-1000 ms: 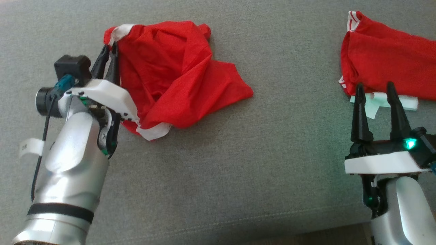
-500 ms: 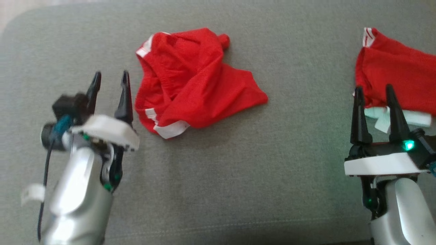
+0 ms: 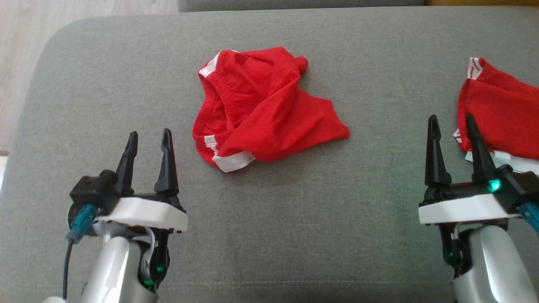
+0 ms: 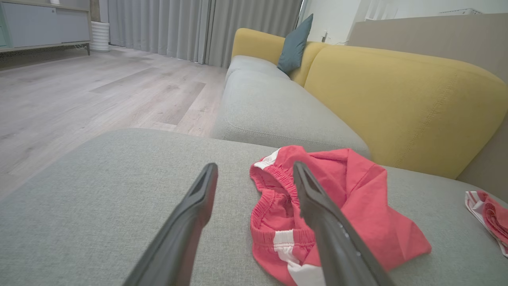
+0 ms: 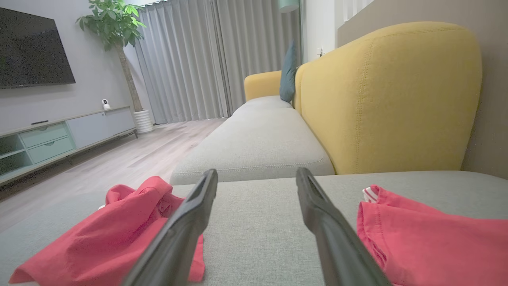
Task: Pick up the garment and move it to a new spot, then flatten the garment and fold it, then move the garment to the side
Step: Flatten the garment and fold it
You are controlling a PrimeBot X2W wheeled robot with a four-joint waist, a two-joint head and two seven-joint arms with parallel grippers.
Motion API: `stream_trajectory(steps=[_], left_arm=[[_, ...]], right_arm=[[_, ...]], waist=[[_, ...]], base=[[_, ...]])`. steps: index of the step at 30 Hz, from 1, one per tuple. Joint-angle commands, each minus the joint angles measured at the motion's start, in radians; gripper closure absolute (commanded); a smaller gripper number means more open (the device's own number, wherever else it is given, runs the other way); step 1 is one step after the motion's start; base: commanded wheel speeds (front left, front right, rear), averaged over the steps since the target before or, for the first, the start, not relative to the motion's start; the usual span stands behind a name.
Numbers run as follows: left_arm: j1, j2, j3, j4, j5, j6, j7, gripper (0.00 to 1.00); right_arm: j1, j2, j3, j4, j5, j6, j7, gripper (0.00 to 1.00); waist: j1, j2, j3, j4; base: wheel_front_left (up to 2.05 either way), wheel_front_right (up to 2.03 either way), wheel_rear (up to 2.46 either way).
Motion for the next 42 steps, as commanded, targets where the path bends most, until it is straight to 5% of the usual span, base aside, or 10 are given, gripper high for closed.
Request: stream_trajectory(steps=[1,18,33,34,35,42], left_arm=[[-0.028,0.007,0.036,-0.041,0.012,-0.007,-0.012,0.0],[-0.059,-0.01,-0.011,-0.035,0.016,-0.028,-0.012,0.0],[-0.074,-0.011,-0.042,-0.033,-0.025,-0.003,-0.012,0.0],[-0.074,-0.011,-0.042,-0.033,-0.026,-0.002,-0.012,0.0],[-0.074,-0.011,-0.041,-0.033,-0.025,-0.001,-0.012,0.0],[-0.067,-0.011,-0.033,-0.03,-0.014,-0.002,-0.012,0.0]], right_arm=[[-0.002,-0.004,0.024,-0.025,-0.003,0.004,-0.009,0.0],[-0.18,-0.004,0.055,0.206,0.019,0.004,0.193,0.0],[-0.274,-0.004,0.118,0.392,0.05,0.004,0.305,0.0],[-0.276,-0.004,0.121,0.398,0.052,0.004,0.304,0.72],[-0.28,-0.004,0.124,0.402,0.053,0.004,0.299,1.0],[-0.289,-0.004,0.147,0.368,0.025,0.004,0.205,1.0]], waist=[[0.0,0.0,0.0,0.009],[0.0,0.0,0.09,0.118],[0.0,0.0,0.118,0.182],[0.0,0.0,0.117,0.181],[0.0,0.0,0.116,0.179],[0.0,0.0,0.09,0.136]], base=[[0.0,0.0,0.0],[0.0,0.0,0.0],[0.0,0.0,0.0],[0.0,0.0,0.0],[0.0,0.0,0.0],[0.0,0.0,0.0]])
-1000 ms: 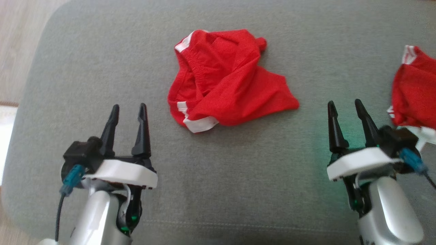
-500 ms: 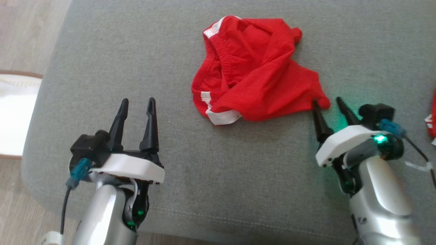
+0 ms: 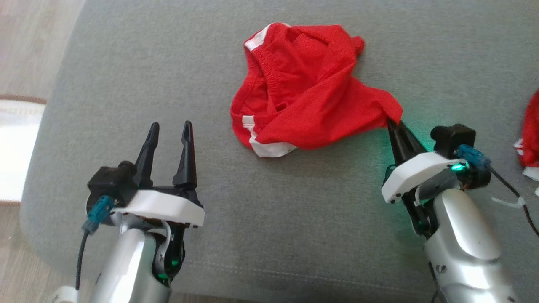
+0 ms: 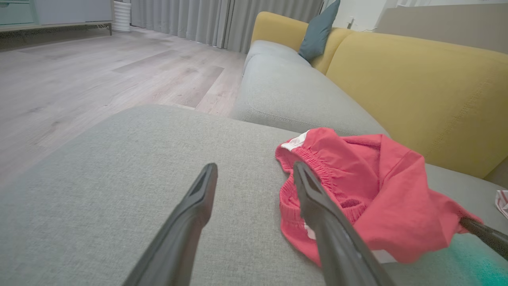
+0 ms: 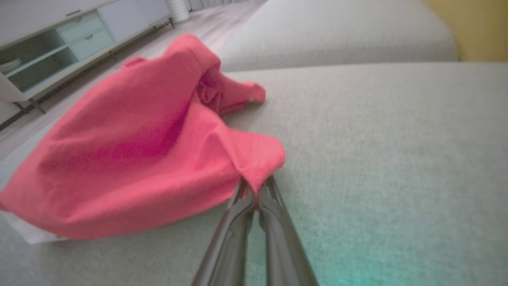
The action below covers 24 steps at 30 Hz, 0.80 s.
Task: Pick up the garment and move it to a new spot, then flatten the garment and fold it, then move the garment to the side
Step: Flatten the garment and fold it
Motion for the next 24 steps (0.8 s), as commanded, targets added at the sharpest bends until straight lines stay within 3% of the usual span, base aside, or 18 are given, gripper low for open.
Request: stream_trajectory(steps=[1,11,24], left_arm=[[-0.03,0.007,0.036,-0.028,0.008,0.004,-0.012,0.0],[-0.001,0.007,0.039,-0.035,0.025,0.0,-0.012,0.0],[0.031,0.007,0.033,-0.052,0.032,0.001,-0.012,0.0]], right_arm=[[-0.023,0.001,0.023,-0.051,-0.009,0.004,-0.03,1.0],[0.106,0.001,-0.009,-0.259,-0.087,0.004,-0.048,1.0],[0.331,-0.041,-0.078,-0.68,-0.165,0.004,0.181,1.0]], waist=[[0.0,0.0,-0.015,-0.021],[0.0,0.0,-0.082,-0.119],[0.0,0.0,-0.117,-0.187]], base=[[0.0,0.0,0.0],[0.0,0.0,0.0],[0.0,0.0,0.0]])
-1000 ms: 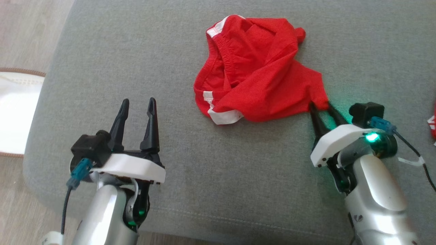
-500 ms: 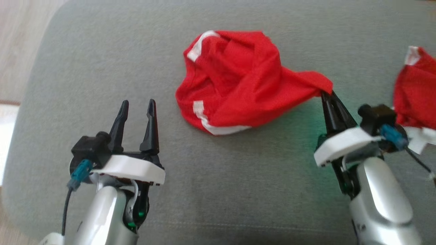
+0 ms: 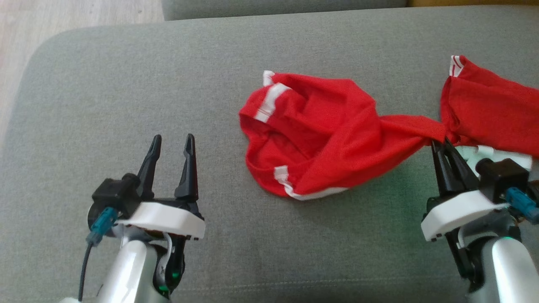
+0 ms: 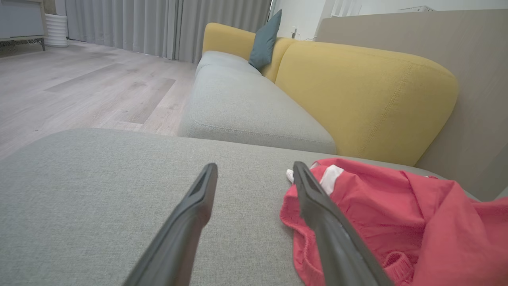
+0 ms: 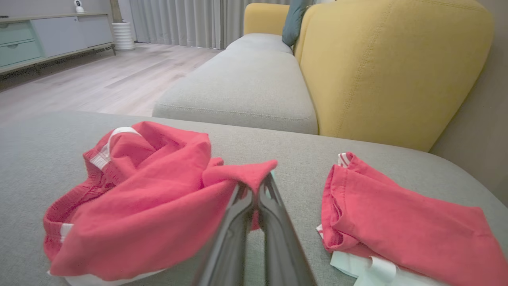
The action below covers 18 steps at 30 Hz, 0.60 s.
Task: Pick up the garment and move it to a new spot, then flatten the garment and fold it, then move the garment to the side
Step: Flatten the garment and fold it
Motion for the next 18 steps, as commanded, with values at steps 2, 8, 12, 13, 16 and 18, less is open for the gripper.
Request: stream_trajectory(steps=[2,8,12,13,16,18], left_arm=[[-0.017,0.007,0.03,-0.04,0.006,0.004,-0.012,0.0],[-0.028,0.007,0.01,-0.04,0.001,0.0,-0.012,0.0],[-0.042,0.007,0.001,-0.037,-0.003,-0.001,-0.012,0.0],[-0.045,0.007,-0.001,-0.037,-0.004,-0.001,-0.012,0.0],[-0.053,0.007,-0.005,-0.036,-0.006,-0.001,-0.012,0.0],[-0.059,0.007,-0.008,-0.035,-0.007,-0.002,-0.012,0.0]], right_arm=[[-0.017,-0.016,0.015,-0.075,0.005,0.004,0.029,1.0],[-0.049,-0.035,0.012,-0.053,0.007,0.004,0.072,1.0],[-0.111,-0.06,0.009,0.023,0.015,0.004,0.093,1.0],[-0.13,-0.072,0.01,0.049,0.013,0.004,0.098,1.0],[-0.194,-0.099,0.012,0.129,0.014,0.004,0.101,1.0],[-0.241,-0.111,0.016,0.185,0.016,0.004,0.101,1.0]], waist=[[0.0,0.0,0.004,0.0],[0.0,0.0,0.019,0.02],[0.0,0.0,0.04,0.052],[0.0,0.0,0.045,0.06],[0.0,0.0,0.068,0.081],[0.0,0.0,0.082,0.093]], base=[[0.0,0.0,0.0],[0.0,0.0,0.0],[0.0,0.0,0.0],[0.0,0.0,0.0],[0.0,0.0,0.0],[0.0,0.0,0.0]])
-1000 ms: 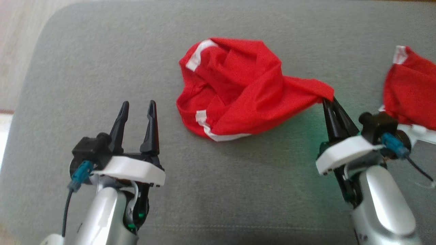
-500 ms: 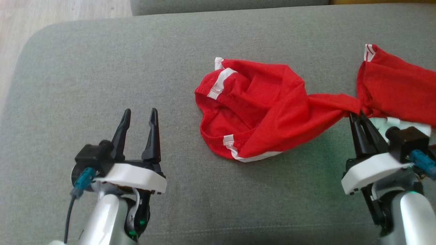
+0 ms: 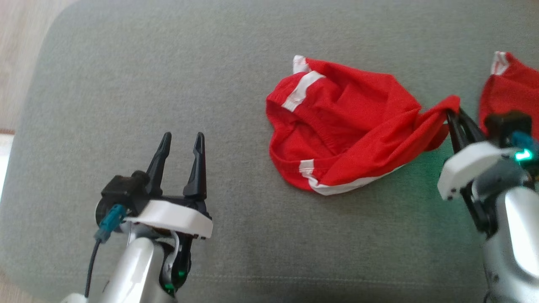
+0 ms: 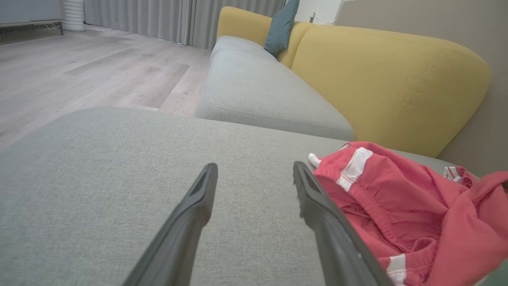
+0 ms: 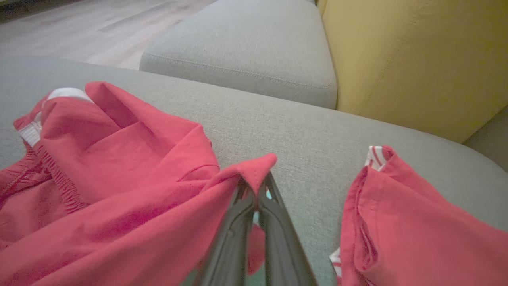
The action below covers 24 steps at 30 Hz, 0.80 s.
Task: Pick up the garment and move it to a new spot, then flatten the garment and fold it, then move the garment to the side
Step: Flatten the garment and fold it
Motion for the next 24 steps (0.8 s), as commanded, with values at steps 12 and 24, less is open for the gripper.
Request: stream_trajectory(steps=[12,24], left_arm=[[-0.091,0.007,0.008,-0.033,-0.023,-0.001,-0.012,0.0],[-0.105,0.007,0.004,-0.028,-0.027,0.005,-0.012,0.0]], right_arm=[[-0.266,-0.062,0.042,0.345,-0.036,0.004,-0.022,1.0],[-0.385,-0.037,0.107,0.584,-0.034,0.004,-0.159,0.0]], waist=[[0.0,0.0,0.066,0.061],[0.0,0.0,0.083,0.05]], base=[[0.0,0.0,0.0],[0.0,0.0,0.0]])
